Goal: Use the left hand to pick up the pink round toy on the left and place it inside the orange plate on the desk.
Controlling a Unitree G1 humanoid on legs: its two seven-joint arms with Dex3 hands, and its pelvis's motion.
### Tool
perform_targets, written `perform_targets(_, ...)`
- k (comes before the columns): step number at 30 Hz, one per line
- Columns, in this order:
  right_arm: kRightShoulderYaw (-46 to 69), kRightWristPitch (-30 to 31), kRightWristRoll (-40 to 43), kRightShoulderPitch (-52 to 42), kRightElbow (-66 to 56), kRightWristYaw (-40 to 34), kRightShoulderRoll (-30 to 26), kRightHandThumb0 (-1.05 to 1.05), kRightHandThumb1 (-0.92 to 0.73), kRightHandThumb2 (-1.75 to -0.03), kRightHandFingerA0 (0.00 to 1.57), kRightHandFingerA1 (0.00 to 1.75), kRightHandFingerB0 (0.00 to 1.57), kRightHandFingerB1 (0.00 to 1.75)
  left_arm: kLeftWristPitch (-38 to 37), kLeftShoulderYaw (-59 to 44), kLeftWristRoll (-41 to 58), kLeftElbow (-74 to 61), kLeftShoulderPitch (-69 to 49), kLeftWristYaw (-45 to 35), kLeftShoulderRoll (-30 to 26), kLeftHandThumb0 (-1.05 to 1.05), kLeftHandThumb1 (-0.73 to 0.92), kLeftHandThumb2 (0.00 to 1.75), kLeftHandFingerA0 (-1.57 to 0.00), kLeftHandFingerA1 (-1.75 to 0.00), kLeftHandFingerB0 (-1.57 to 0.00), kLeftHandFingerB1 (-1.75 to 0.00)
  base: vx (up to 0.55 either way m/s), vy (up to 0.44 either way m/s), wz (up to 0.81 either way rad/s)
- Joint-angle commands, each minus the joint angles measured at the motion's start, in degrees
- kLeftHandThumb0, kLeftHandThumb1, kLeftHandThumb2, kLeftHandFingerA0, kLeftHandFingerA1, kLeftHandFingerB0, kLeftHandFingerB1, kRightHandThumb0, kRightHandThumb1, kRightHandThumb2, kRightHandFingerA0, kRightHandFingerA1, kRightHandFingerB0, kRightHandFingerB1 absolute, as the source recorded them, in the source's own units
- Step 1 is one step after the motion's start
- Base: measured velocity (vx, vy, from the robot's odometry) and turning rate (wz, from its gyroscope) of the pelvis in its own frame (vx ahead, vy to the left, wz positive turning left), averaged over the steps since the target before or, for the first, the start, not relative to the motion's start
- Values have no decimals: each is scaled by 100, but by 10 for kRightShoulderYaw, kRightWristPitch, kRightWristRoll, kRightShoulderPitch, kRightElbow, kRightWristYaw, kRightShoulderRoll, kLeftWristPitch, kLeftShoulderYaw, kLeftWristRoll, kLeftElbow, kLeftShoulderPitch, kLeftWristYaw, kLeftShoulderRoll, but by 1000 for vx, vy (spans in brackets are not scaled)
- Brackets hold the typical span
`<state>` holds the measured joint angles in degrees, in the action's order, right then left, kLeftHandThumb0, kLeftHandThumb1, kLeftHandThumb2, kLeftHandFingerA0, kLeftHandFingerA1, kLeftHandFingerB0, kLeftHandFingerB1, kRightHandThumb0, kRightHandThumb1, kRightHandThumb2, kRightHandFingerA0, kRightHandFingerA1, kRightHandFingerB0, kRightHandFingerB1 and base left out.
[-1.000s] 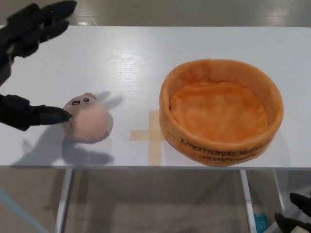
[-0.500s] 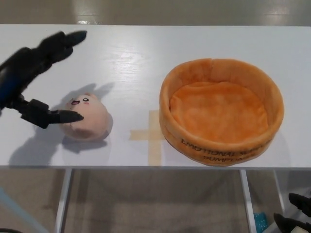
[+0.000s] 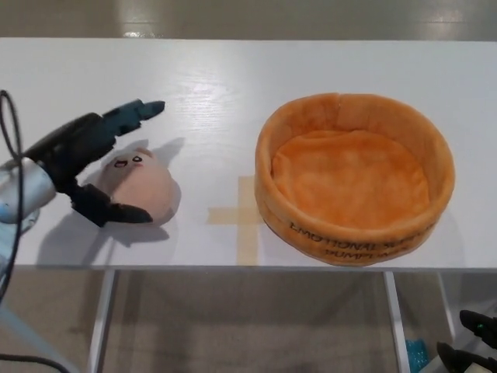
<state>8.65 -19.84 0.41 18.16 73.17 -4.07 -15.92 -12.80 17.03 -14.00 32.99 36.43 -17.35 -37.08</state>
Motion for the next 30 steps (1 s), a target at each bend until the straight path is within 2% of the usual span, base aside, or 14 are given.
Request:
perform_targets(1, 0, 9, -5, -3, 6, 11, 1, -26, -58, -57, 48, 39, 37, 37, -18, 20, -67, 35, 14, 31, 15, -42, 32, 67, 0, -12, 0, -13, 0, 0, 0)
perform_targets(15, 3, 1, -5, -11, 8, 14, 4, -29, -58, -58, 49, 39, 39, 38, -56, 27, -90, 109, 18, 53, 44, -38, 30, 68, -2, -29, -3, -22, 0, 0, 0)
perform_targets(16, 3, 2, -5, -10, 8, 14, 3, -30, -58, -58, 48, 39, 38, 38, -55, 26, -92, 111, 18, 53, 46, -31, 38, 52, -8, -29, -4, -24, 0, 0, 0)
perform_targets(19, 2, 3, -7, -8, 8, 12, 3, -31, -58, -58, 48, 39, 38, 38, -56, 24, -96, 115, 20, 56, 47, -30, 40, 56, -9, -33, -7, -22, 0, 0, 0)
perform_targets(20, 3, 4, -5, -7, 7, 13, 4, -29, -59, -58, 48, 39, 38, 38, -62, 23, -96, 118, 18, 60, 47, -25, 54, 61, -33, -40, -11, -31, 0, 0, 0)
perform_targets(21, 4, 6, -3, -7, 7, 14, 4, -29, -59, -58, 48, 39, 38, 38, -66, 22, -96, 119, 17, 62, 48, -25, 54, 61, -33, -40, -11, -31, 0, 0, 0)
perform_targets(22, 4, 7, -4, -6, 7, 13, 4, -30, -59, -58, 49, 39, 39, 38, -75, 18, -91, 122, 15, 64, 49, -15, 47, 92, -47, -62, -9, -46, 0, 0, 0)
perform_targets(23, 1, 7, -7, -6, 7, 10, 3, -30, -59, -58, 49, 39, 39, 38, -83, 15, -86, 125, 13, 64, 50, -15, 47, 92, -47, -62, -9, -46, 0, 0, 0)
perform_targets(24, 1, 6, -7, -7, 7, 11, 3, -30, -59, -58, 49, 40, 39, 38, -86, 12, -83, 126, 12, 65, 52, -13, 54, 97, -61, -68, -15, -48, 0, 0, 0)
perform_targets(25, 2, 6, -7, -6, 8, 14, 3, -30, -58, -57, 48, 39, 40, 37, -82, 8, -78, 130, 13, 63, 56, -14, 81, 64, -105, -63, -76, -48, 0, 0, 0)
perform_targets(27, 1, 7, -7, -5, 8, 15, 3, -30, -58, -57, 48, 39, 40, 37, -75, 3, -74, 136, 16, 57, 60, -14, 81, 64, -105, -63, -76, -48, 0, 0, 0)
perform_targets(28, 1, 6, -7, -5, 8, 16, 3, -30, -59, -58, 48, 40, 40, 38, -76, 2, -74, 136, 16, 58, 62, -17, 83, 67, -105, -93, -84, -86, 0, 0, 0)
perform_targets(29, 2, 5, -6, -6, 8, 16, 3, -30, -59, -58, 48, 40, 40, 38, -78, -1, -74, 136, 15, 61, 64, -17, 83, 67, -105, -93, -84, -86, 0, 0, 0)
perform_targets(30, 2, 6, -5, -4, 8, 16, 3, -30, -58, -58, 49, 39, 41, 38, -79, -3, -76, 135, 16, 68, 66, -24, 86, 66, -95, -125, -70, -116, 0, 0, 0)
